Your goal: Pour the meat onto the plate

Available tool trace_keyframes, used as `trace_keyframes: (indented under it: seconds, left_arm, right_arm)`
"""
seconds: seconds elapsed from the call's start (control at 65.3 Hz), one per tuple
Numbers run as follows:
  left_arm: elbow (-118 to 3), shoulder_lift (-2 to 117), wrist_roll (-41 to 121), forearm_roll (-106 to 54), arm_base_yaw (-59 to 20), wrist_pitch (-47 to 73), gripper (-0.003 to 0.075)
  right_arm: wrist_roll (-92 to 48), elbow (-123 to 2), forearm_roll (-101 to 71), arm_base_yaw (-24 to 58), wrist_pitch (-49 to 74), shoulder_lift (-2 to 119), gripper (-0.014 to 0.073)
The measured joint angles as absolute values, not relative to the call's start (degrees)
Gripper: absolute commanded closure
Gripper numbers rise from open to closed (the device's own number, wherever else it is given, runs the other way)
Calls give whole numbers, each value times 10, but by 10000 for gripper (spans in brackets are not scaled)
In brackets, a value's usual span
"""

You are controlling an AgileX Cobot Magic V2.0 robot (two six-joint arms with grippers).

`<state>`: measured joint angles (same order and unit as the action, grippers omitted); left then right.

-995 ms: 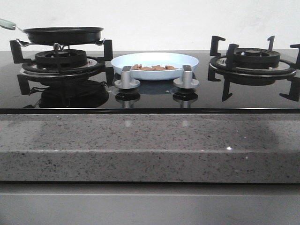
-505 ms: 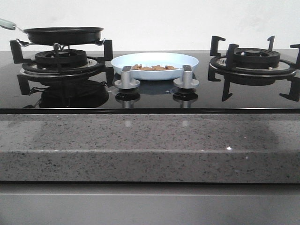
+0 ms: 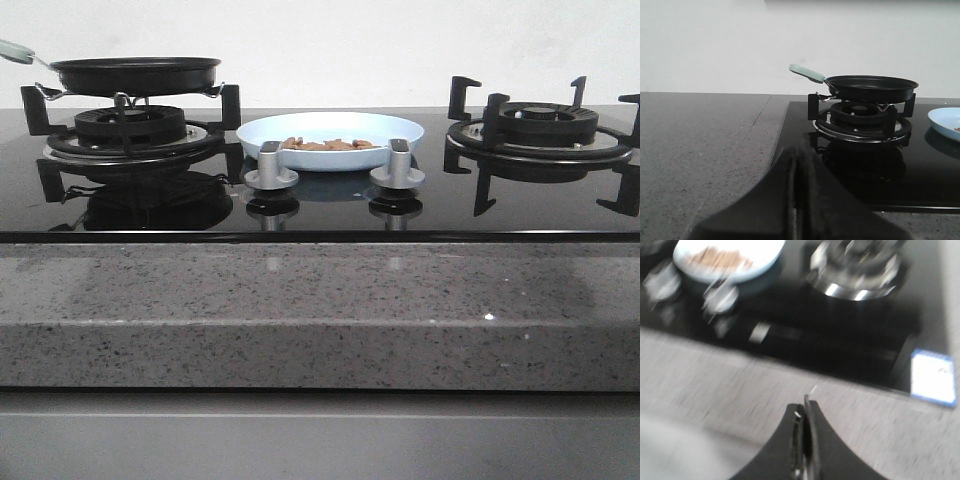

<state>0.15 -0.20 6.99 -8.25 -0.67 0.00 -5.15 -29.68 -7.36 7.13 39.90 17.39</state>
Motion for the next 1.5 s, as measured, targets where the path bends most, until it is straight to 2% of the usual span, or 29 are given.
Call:
trace_keyframes:
  seconds: [0.245, 0.475, 1.026, 1.256, 1.501]
  left_arm:
    - [2, -2, 70, -83, -7, 0, 741]
    - [2, -2, 70, -83, -7, 0, 741]
    - [2, -2, 70, -83, -7, 0, 741]
    - [2, -2, 70, -83, -7, 0, 741]
    - [2, -2, 70, -83, -7, 0, 741]
  right_arm:
    - [-53, -102, -76, 22, 172, 59, 662]
    - [-53, 9, -78, 21, 52, -1, 662]
    - [-50, 15, -78, 21, 30, -6, 662]
    - [27, 15, 4, 21, 14, -6, 662]
    - [42, 15, 20, 21, -4, -6, 662]
